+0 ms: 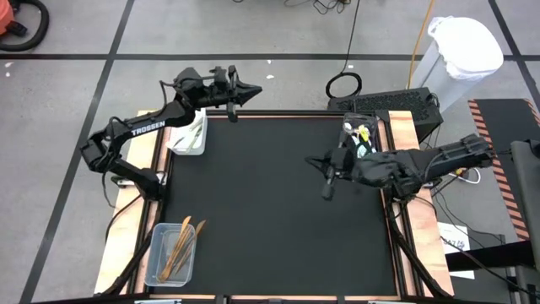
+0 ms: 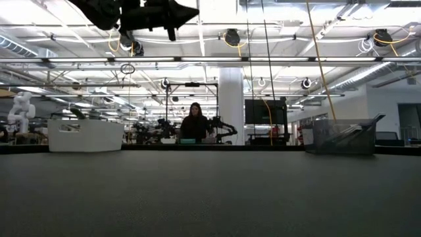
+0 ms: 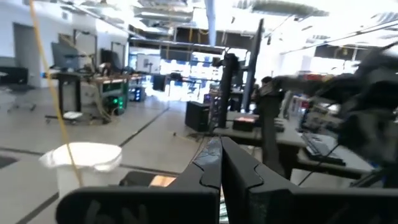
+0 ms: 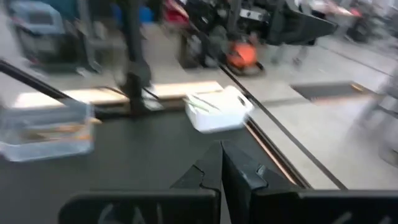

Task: Sort silverware by color (type)
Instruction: Return to Home Position

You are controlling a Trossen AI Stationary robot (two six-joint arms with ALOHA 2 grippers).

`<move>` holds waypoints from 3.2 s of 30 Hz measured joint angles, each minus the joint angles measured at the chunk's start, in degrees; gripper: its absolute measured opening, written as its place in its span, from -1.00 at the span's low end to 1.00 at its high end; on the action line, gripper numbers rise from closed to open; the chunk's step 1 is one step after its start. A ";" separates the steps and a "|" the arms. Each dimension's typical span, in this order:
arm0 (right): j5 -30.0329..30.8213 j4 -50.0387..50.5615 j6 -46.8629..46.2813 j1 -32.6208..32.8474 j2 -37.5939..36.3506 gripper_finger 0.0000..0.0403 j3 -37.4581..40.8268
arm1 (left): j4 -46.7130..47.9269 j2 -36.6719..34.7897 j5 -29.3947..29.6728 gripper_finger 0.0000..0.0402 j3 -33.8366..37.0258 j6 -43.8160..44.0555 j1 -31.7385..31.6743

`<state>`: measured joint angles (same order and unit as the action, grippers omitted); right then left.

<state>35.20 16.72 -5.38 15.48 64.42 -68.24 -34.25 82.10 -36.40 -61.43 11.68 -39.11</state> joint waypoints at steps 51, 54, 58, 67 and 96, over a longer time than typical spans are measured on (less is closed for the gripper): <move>-51.84 -20.56 -6.47 -30.58 -42.50 -1.00 40.91 | 2.29 -38.54 21.49 -1.00 40.92 0.04 16.22; -47.89 -16.76 -7.48 -29.17 -46.22 -1.00 40.89 | 3.88 -40.07 18.69 -1.00 40.92 -0.06 16.26; -48.33 -16.12 -3.67 -27.07 -47.36 -1.00 40.91 | 7.21 -42.71 16.97 -1.00 40.92 -1.37 16.37; -40.79 -24.61 -6.20 -23.44 -47.52 -1.00 47.62 | 16.36 -51.87 21.26 -1.00 42.70 -4.44 16.37; -38.25 -26.56 -7.04 -15.84 -61.92 -1.00 60.36 | 7.67 -68.33 29.30 -1.00 56.98 1.53 30.99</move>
<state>-3.05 -9.84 -12.42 -0.36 2.51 -7.88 -26.59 13.77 -7.11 -4.45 13.21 -8.12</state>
